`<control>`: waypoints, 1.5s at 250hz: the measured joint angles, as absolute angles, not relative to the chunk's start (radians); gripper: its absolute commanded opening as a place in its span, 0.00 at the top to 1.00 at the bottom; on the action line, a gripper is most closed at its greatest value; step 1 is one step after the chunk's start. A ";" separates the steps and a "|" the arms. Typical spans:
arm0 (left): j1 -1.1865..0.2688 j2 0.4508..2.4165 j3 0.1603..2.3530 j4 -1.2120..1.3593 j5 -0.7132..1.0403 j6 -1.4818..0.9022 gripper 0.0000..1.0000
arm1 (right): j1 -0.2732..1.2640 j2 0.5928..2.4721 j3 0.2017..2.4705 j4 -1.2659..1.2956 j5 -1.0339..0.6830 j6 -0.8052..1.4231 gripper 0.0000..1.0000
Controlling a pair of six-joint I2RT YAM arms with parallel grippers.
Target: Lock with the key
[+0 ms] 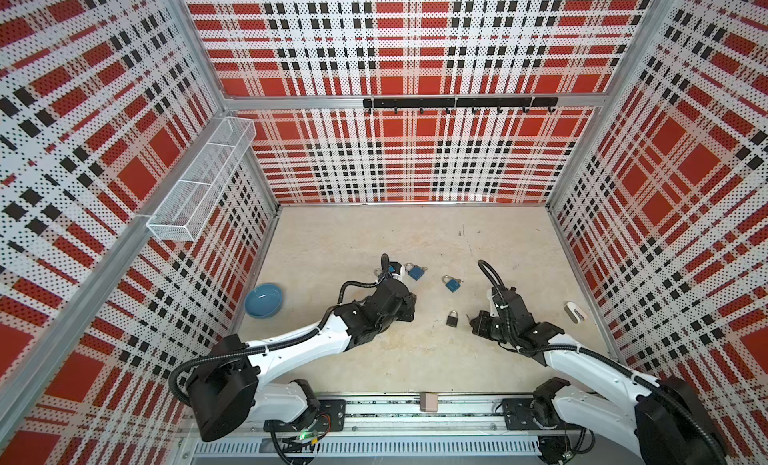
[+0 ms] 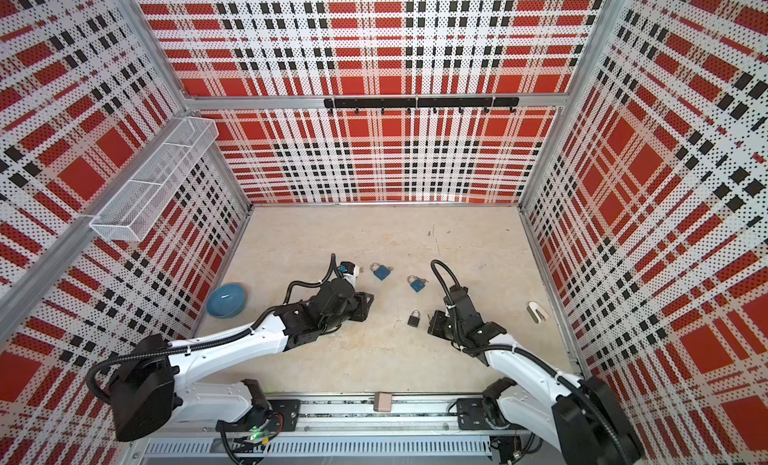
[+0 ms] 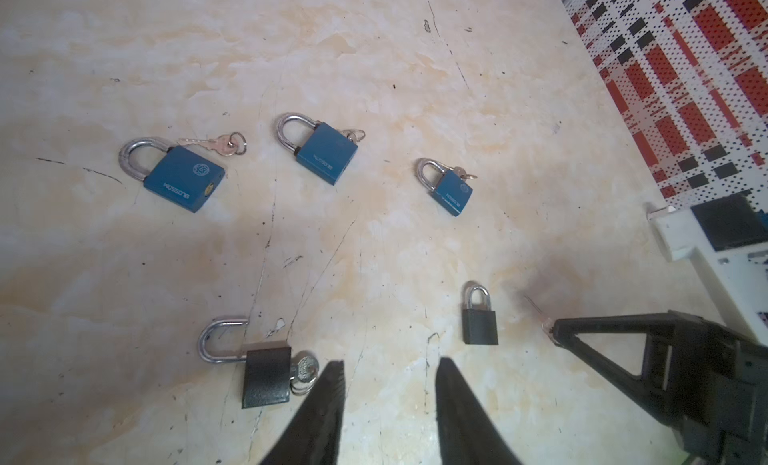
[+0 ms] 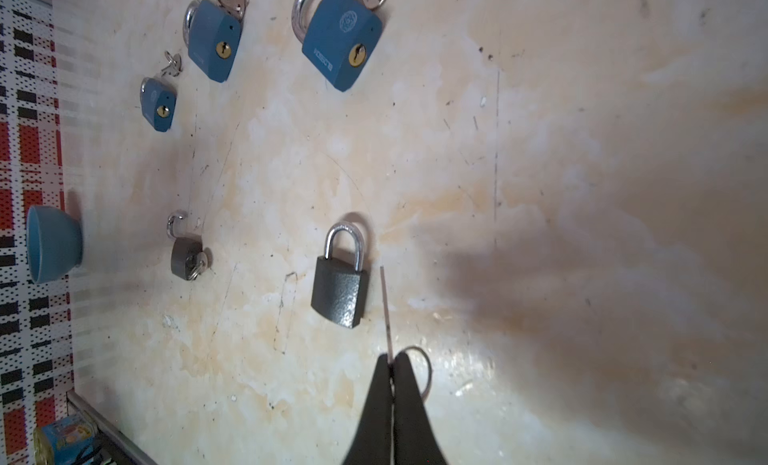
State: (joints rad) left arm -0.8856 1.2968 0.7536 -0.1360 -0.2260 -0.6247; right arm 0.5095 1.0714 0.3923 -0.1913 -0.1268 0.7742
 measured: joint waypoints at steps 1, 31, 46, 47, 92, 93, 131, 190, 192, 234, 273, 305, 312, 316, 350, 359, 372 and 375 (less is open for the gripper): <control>-0.885 1.296 0.753 -0.137 -0.226 -0.625 0.60 | 0.510 1.073 0.392 -0.189 -0.127 0.775 1.00; -0.879 1.287 0.746 -0.143 -0.227 -0.625 0.60 | 0.513 1.116 0.392 -0.145 -0.125 0.780 1.00; -0.877 1.280 0.742 -0.144 -0.228 -0.625 0.60 | 0.516 1.137 0.392 -0.127 -0.125 0.783 1.00; -0.876 1.280 0.741 -0.144 -0.228 -0.625 0.60 | 0.516 1.138 0.392 -0.126 -0.125 0.783 1.00; -0.868 1.271 0.739 -0.146 -0.236 -0.627 0.60 | 0.532 1.194 0.392 -0.080 -0.121 0.796 1.00; -0.868 1.271 0.739 -0.146 -0.236 -0.627 0.60 | 0.533 1.195 0.392 -0.079 -0.121 0.796 1.00; -0.863 1.269 0.738 -0.146 -0.237 -0.628 0.60 | 0.570 1.232 0.392 -0.050 -0.104 0.809 1.00; -0.862 1.264 0.731 -0.145 -0.237 -0.628 0.60 | 0.604 1.264 0.393 -0.013 -0.088 0.832 0.85; -0.862 1.263 0.730 -0.145 -0.237 -0.628 0.60 | 0.604 1.264 0.393 -0.013 -0.088 0.834 0.85; -0.857 1.244 0.711 -0.145 -0.237 -0.632 0.60 | 0.612 1.242 0.396 -0.037 -0.068 0.834 0.81; -0.853 1.235 0.701 -0.147 -0.237 -0.632 0.60 | 0.615 1.182 0.424 -0.101 -0.043 0.820 0.79; -0.844 1.214 0.701 -0.159 -0.241 -0.630 0.60 | 0.616 1.127 0.471 -0.163 -0.021 0.792 0.77; -0.839 1.206 0.701 -0.163 -0.242 -0.629 0.60 | 0.616 1.118 0.482 -0.178 -0.017 0.783 0.77; -0.836 1.200 0.701 -0.167 -0.243 -0.628 0.60 | 0.616 1.115 0.488 -0.184 -0.016 0.776 0.76; -0.803 1.144 0.699 -0.205 -0.249 -0.623 0.59 | 0.616 1.111 0.562 -0.236 -0.014 0.721 0.75; -0.791 1.125 0.698 -0.218 -0.250 -0.622 0.59 | 0.616 1.117 0.582 -0.244 -0.020 0.700 0.73; -0.775 1.096 0.693 -0.241 -0.252 -0.622 0.58 | 0.617 1.134 0.611 -0.247 -0.032 0.670 0.72; -0.771 1.089 0.691 -0.245 -0.253 -0.622 0.57 | 0.617 1.141 0.617 -0.247 -0.036 0.662 0.71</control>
